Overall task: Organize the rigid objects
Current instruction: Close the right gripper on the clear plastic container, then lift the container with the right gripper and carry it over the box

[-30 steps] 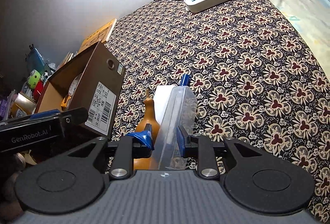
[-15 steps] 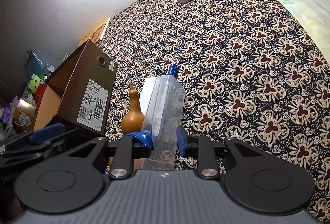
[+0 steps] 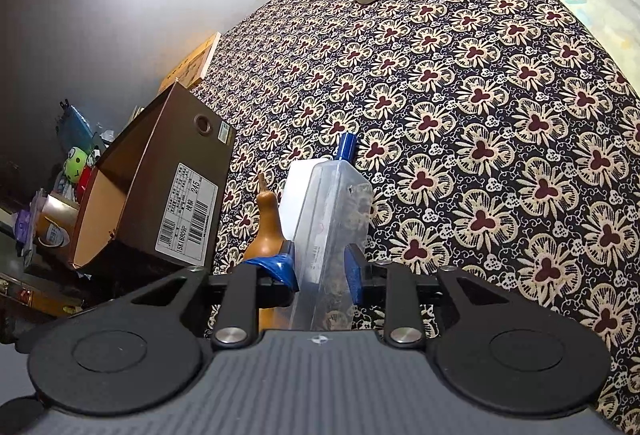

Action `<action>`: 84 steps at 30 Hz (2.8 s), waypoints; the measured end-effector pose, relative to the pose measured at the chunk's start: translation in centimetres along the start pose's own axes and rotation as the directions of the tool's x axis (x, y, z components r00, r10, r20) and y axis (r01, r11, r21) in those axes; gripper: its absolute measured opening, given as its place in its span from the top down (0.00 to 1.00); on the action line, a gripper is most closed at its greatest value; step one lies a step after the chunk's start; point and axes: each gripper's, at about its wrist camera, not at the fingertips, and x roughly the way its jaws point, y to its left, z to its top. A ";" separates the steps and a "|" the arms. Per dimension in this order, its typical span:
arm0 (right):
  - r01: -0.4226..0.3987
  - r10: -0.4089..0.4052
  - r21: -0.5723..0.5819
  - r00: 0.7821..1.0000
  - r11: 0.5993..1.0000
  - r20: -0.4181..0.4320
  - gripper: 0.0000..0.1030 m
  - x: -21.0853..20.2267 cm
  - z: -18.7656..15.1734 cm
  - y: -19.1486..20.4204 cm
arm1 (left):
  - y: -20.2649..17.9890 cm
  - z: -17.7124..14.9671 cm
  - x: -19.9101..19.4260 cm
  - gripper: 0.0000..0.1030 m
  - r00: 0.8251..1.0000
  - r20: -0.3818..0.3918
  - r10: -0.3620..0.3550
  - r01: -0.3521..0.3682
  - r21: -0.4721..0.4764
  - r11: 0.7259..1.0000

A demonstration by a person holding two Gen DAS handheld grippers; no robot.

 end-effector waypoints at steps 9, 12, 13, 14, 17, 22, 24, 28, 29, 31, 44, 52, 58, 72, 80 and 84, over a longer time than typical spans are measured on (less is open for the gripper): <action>-0.016 0.015 -0.004 0.999 1.000 -0.037 0.89 0.6 0.3 -0.8 | -1.4 -0.1 2.9 0.32 0.999 -0.027 -0.022 0.024 0.071 0.997; -0.019 0.019 -0.005 0.999 1.000 -0.037 0.89 0.3 0.5 -1.3 | -1.1 -0.2 3.8 0.32 0.998 -0.052 -0.039 0.042 0.058 0.997; -0.017 0.017 -0.010 0.999 1.000 -0.036 0.89 0.1 0.6 -1.5 | -1.1 -0.2 4.1 0.32 0.997 -0.061 -0.050 0.053 0.051 0.997; -0.013 0.012 -0.015 0.999 1.000 -0.034 0.89 0.0 0.6 -1.6 | -1.2 -0.1 4.4 0.32 0.996 -0.067 -0.058 0.062 0.049 0.997; 0.007 -0.007 -0.017 1.000 1.000 -0.023 0.89 -0.5 0.8 -2.4 | -2.0 0.0 5.0 0.32 0.994 -0.073 -0.082 0.087 0.063 0.994; -0.011 0.012 0.033 0.999 0.999 -0.036 0.89 -0.6 1.2 -4.1 | -3.4 0.3 5.8 0.30 0.993 -0.079 -0.093 0.101 0.110 0.989; -0.025 0.027 0.054 0.999 0.998 -0.044 0.89 -0.6 1.3 -4.7 | -3.2 0.4 6.4 0.30 0.992 -0.096 -0.079 0.089 0.110 0.990; -0.076 0.083 0.097 0.994 0.992 -0.067 0.88 -0.8 1.2 -6.1 | -2.5 0.4 7.1 0.30 0.991 -0.117 -0.063 0.075 0.105 0.992; -0.094 0.102 0.110 0.992 0.989 -0.070 0.88 -0.7 1.1 -6.4 | -2.4 0.4 7.2 0.28 0.991 -0.120 -0.062 0.074 0.105 0.992; -0.132 0.143 0.136 0.987 0.982 -0.078 0.87 -0.6 1.0 -6.8 | -2.2 0.5 7.6 0.26 0.990 -0.130 -0.055 0.069 0.107 0.992; -0.179 0.186 0.069 0.976 0.981 -0.116 0.86 1.0 1.2 -5.4 | -2.2 1.1 9.9 0.24 0.980 -0.196 -0.033 0.057 0.118 0.991; -0.162 0.170 0.082 0.981 0.983 -0.098 0.82 1.4 1.2 -5.2 | -1.9 1.6 10.4 0.63 0.983 -0.181 0.020 0.004 0.135 0.991; -0.150 0.154 0.051 0.985 0.987 -0.074 0.83 0.8 1.0 -5.1 | -1.6 1.9 10.3 0.73 0.985 -0.170 0.019 0.000 0.110 0.994; -0.159 0.177 -0.140 0.977 0.977 0.121 0.83 -4.1 2.0 1.8 | -1.9 4.0 4.0 0.74 0.999 0.028 -0.016 0.012 0.124 0.992; -0.224 0.281 -0.297 0.946 0.928 0.162 0.82 -2.8 2.6 10.6 | 4.2 5.3 -3.2 0.74 0.979 0.201 0.027 -0.044 0.081 0.996; -0.256 0.322 -0.355 0.936 0.899 0.143 0.82 -0.3 2.4 15.8 | 8.6 5.5 -6.3 0.74 0.968 0.239 0.079 -0.097 0.067 0.993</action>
